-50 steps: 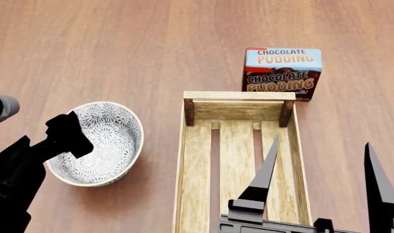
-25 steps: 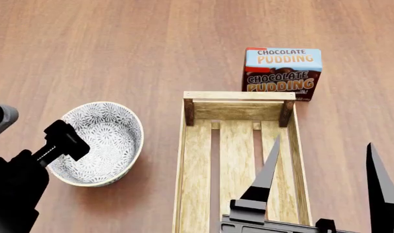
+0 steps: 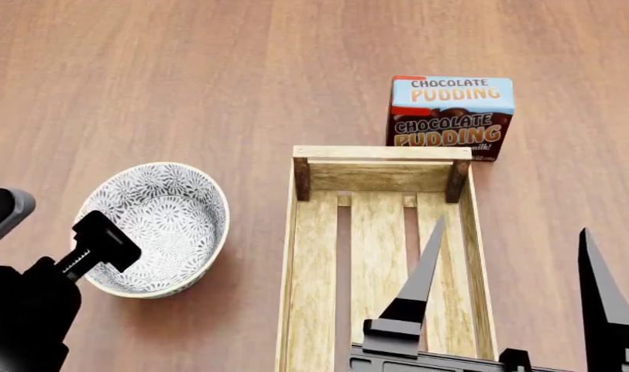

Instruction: Pick up the bowl on the left and put it in the tray.

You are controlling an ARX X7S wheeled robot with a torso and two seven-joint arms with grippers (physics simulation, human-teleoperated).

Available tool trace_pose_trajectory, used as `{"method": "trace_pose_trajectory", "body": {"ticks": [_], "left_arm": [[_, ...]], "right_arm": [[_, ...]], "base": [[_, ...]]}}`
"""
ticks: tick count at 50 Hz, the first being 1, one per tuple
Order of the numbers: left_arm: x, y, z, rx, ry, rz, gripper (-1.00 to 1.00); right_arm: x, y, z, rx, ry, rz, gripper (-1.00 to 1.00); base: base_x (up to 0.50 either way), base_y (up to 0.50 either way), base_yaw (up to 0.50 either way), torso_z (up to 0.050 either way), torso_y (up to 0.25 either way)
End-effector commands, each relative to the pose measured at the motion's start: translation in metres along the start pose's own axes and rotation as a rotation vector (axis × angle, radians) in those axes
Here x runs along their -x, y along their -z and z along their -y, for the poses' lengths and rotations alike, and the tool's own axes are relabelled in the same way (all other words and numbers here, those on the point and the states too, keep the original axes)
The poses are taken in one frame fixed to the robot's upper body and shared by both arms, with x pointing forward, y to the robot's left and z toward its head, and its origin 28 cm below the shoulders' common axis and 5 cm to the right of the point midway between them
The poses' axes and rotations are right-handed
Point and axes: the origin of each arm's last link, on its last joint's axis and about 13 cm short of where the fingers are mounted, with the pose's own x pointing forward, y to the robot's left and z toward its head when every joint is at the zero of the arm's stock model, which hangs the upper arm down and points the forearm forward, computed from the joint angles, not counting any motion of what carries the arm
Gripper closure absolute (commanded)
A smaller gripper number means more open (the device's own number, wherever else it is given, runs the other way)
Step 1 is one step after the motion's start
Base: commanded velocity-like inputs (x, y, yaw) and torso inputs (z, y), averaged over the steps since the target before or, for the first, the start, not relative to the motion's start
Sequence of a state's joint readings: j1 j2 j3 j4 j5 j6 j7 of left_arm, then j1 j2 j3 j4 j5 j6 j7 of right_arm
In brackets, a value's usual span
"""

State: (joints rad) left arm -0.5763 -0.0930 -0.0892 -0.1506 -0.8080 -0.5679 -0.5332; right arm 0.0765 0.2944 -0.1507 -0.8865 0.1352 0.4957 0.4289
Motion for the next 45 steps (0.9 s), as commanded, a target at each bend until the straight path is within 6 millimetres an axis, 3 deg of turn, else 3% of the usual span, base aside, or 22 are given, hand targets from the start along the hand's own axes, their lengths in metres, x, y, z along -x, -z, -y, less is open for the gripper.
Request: {"method": "trace_pose_trajectory", "body": {"ticks": [1,18,45], "left_arm": [[-0.012,0.008,-0.001,0.002,-0.017,-0.012,-1.00],[-0.028,0.013,0.003,-0.002,-0.042,-0.023,-1.00],[-0.041,0.022,-0.008,0.030,-0.094,-0.050,-1.00]], "right_arm": [[0.000,0.000,0.000,0.000,-0.001,-0.001,-1.00],[0.000,0.001,0.001,0.000,0.005,-0.006,-1.00],[0.000,0.002,0.002,-0.002,0.007,-0.009,-1.00]], "base": [[0.00,0.00,0.00,0.000,0.000],[0.00,0.00,0.00,0.000,0.000],[0.00,0.00,0.00,0.000,0.000]]}}
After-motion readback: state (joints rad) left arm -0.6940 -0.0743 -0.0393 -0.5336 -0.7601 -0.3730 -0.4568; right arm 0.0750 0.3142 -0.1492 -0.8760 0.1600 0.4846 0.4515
